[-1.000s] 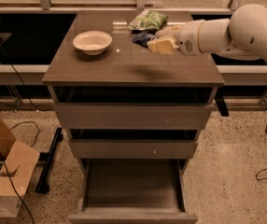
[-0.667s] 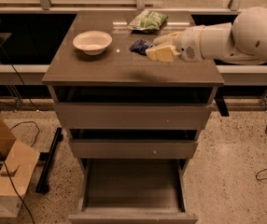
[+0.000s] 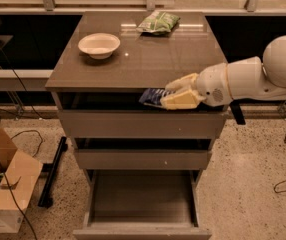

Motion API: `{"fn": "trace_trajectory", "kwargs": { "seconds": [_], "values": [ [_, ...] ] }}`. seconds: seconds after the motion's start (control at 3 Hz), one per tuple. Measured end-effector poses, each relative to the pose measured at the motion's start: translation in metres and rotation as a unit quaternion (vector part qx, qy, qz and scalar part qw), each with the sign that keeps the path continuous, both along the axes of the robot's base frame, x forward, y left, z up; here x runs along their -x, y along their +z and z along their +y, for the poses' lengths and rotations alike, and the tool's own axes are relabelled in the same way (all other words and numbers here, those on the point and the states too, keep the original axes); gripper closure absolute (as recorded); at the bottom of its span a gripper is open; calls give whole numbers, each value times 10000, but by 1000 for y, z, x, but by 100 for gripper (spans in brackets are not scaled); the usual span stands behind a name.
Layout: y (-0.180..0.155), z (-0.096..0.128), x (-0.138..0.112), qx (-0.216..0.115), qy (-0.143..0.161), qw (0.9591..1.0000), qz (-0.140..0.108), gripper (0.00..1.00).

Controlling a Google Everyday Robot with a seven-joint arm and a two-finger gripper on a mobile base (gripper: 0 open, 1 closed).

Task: Place rxbar blueberry into bottom drawer

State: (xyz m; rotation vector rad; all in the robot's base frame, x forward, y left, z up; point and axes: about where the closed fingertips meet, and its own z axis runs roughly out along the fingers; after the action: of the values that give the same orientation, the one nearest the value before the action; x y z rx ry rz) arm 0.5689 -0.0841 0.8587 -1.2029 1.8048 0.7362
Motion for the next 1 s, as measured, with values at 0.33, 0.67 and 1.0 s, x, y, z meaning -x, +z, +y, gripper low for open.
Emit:
{"fn": "trace_trajectory", "kwargs": {
  "seconds": [0.33,0.67,1.0],
  "values": [
    [-53,1,59,171,335,9968,711,100],
    [-123,5,100,160,206,9880,1525,100],
    [-181,8,79,142,-151,9850,1713,100]
  ]
}}
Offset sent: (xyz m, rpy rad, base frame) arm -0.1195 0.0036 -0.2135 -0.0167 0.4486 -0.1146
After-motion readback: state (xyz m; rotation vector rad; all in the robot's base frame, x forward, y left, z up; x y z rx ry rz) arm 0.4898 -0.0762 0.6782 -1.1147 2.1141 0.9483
